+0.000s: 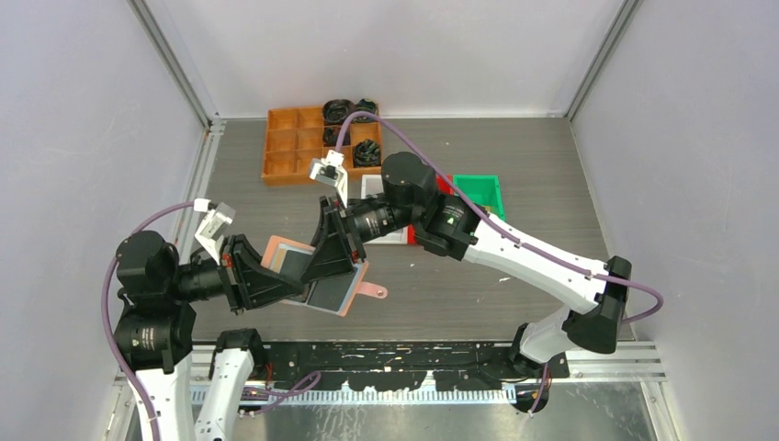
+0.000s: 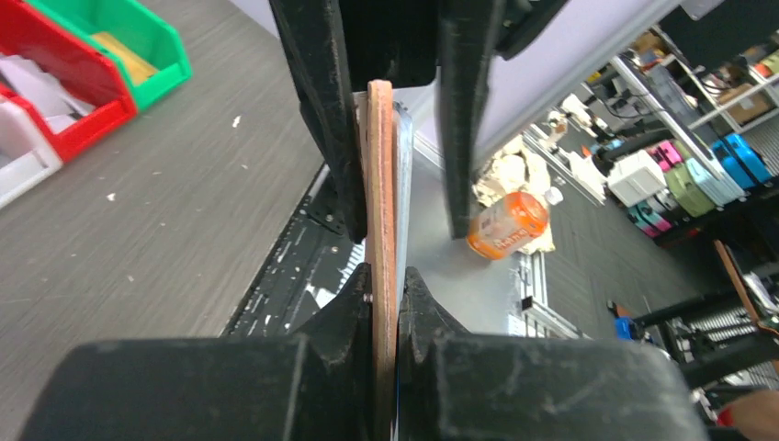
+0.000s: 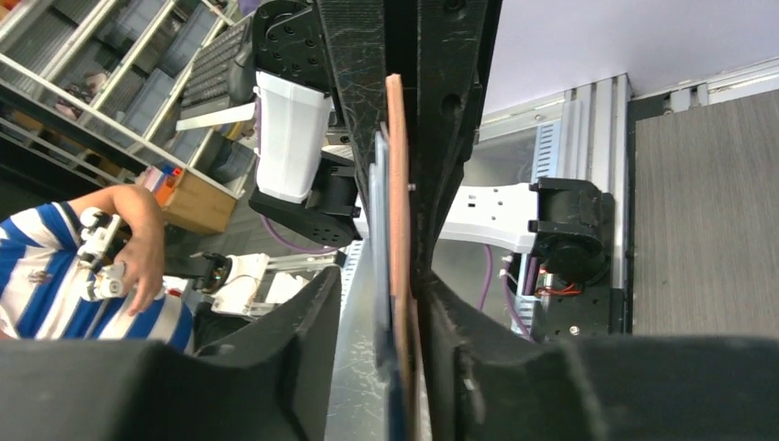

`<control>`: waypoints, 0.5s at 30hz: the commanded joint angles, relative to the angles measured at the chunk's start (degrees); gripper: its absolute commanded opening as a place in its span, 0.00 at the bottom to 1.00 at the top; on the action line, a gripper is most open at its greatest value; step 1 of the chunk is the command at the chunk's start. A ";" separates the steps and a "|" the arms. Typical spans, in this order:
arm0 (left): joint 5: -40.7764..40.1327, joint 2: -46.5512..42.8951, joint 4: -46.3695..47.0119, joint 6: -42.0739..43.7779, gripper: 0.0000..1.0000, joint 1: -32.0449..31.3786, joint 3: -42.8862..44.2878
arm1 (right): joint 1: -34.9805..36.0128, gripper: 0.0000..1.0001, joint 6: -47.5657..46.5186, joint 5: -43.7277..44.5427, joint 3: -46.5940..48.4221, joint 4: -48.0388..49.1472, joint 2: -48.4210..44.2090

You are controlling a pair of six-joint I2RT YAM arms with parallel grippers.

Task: Take the credit cards out of the card holder
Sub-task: Remove the credit card from the card holder.

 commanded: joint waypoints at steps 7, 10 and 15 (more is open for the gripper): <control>-11.81 1.27 1.04 -0.43 0.00 -0.06 0.14 | -5.19 0.67 0.46 21.30 -1.70 -1.56 -13.21; -13.63 0.56 5.47 -5.14 0.00 -0.06 -1.25 | -5.31 0.63 1.48 24.58 -4.37 -2.58 -16.76; -13.52 -0.07 13.65 -14.28 0.00 -0.01 -3.69 | -5.03 0.56 12.67 19.09 -12.81 10.96 -18.72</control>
